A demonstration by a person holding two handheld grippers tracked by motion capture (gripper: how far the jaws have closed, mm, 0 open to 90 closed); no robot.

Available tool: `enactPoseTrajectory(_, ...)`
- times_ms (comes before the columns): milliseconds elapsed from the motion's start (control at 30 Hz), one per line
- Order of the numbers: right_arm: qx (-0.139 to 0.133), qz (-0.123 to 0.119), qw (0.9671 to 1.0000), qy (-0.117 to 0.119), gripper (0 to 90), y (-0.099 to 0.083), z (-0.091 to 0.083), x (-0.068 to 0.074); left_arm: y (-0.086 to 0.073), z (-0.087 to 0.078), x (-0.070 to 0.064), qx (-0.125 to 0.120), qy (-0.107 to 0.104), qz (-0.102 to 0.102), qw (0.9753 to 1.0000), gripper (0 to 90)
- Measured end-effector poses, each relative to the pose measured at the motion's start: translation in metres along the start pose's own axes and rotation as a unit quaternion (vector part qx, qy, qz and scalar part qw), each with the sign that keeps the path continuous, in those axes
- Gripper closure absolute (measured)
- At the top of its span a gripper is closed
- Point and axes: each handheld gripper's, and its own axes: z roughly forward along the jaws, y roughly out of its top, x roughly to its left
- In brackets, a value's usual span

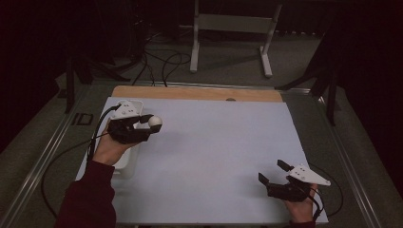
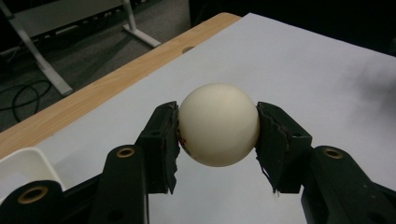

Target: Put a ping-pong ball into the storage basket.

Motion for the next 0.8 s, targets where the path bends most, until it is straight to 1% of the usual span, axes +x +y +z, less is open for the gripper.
enactPoseTrajectory(467, -0.002, -0.001, 1.0000, -0.002, 9.0, 0.000, -0.001, -0.001, -0.010, -0.013, 0.007, 0.001, 0.010, -0.001, 0.9999, 51.8)
enactPoseTrajectory(800, -0.001, -0.001, 1.0000, -0.002, 9.0, 0.000, -0.001, -0.001, -0.018, -0.023, 0.013, 0.001, 0.021, -0.009, 0.9997, 51.8)
